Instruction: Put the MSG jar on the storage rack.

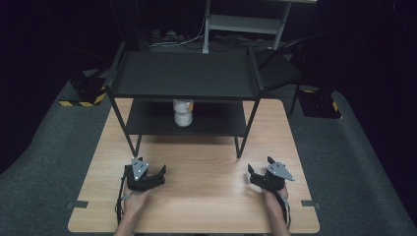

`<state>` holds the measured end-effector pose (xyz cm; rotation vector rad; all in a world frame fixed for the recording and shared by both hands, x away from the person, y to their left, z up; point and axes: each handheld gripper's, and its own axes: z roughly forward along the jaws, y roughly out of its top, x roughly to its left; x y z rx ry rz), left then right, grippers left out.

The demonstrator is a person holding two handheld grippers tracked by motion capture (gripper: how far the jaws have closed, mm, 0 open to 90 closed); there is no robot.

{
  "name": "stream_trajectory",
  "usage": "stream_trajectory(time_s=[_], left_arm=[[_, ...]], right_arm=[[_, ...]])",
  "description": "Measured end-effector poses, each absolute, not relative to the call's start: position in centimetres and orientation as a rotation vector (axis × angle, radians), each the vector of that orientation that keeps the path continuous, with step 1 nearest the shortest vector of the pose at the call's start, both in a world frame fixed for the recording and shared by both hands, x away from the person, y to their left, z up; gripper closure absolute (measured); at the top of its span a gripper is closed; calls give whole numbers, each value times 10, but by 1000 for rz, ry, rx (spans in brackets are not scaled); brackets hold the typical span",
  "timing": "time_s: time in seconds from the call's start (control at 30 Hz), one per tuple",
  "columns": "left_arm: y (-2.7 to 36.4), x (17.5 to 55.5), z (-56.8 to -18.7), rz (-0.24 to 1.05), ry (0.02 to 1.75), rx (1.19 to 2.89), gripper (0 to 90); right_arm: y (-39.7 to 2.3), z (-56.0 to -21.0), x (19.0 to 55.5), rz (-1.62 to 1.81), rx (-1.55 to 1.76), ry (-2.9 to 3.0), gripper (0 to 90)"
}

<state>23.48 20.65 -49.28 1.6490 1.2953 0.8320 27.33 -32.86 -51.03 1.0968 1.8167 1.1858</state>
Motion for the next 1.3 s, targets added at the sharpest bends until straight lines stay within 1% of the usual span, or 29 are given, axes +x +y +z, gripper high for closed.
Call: stream_trajectory(time_s=[0.1,0.13,0.43,0.6,0.77,1.3], left_arm=[[204,239,-497,852,1335,1659,74],[204,239,-497,852,1335,1659,86],[205,240,-497,828,1344,1669,93],[200,237,-499,859,1343,1674,103],[197,234,-501,890,1332,1677,104],[195,233,-502,905,1326,1680,98]], right_arm=[[-328,-510,273,1183,1097,1818,126],[-328,-510,273,1183,1097,1818,126],[-328,-510,273,1180,1098,1815,125],[-328,-510,273,1179,1093,1822,125],[-328,-510,273,1176,1090,1826,125],[-328,-509,273,1173,1089,1831,125]])
